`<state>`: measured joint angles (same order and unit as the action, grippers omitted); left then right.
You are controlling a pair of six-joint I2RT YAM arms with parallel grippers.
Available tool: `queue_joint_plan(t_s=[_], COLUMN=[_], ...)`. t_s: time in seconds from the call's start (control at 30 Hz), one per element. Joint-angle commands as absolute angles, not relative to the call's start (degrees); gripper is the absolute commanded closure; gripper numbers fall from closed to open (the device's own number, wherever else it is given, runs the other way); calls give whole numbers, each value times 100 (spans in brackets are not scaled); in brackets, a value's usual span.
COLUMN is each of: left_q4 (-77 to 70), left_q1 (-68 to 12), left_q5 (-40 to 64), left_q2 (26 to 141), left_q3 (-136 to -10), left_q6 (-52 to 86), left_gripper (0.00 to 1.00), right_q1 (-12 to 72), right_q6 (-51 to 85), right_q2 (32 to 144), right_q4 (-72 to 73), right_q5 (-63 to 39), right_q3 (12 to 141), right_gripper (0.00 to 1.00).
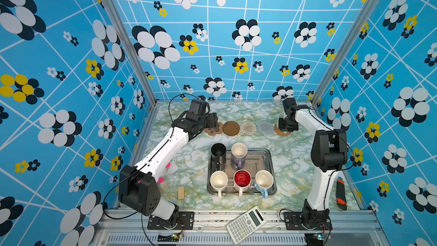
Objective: Place cups on coasters
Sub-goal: Place the cup on the coaster.
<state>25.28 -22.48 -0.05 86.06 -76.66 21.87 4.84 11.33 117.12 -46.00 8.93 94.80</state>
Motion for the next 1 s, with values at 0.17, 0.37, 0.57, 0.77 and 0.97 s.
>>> queue_joint_plan(t_s=[0.17, 0.37, 0.57, 0.77, 0.97], left_q4=[2470, 2410, 2419, 2408, 2408], left_q1=[-2252, -2260, -2255, -2259, -2256], left_q5=[-121, -61, -84, -56, -59], left_q2=[8401, 8420, 8394, 8409, 8402], left_q3=[-7626, -7616, -7603, -7599, -7603], left_q6=[2215, 2258, 2230, 2241, 2241], left_gripper=[25, 25, 25, 25, 25], right_q1=[495, 499, 501, 502, 500], right_q6=[1143, 1117, 1147, 1168, 1213], right_q2=[11384, 11347, 11286, 11320, 11305], right_q4=[-4606, -4645, -4649, -4676, -4667], right_q5=[1107, 1116, 1090, 988, 930], right_q3=[9536, 9562, 9536, 9520, 9441], right_gripper=[100, 100, 100, 100, 100])
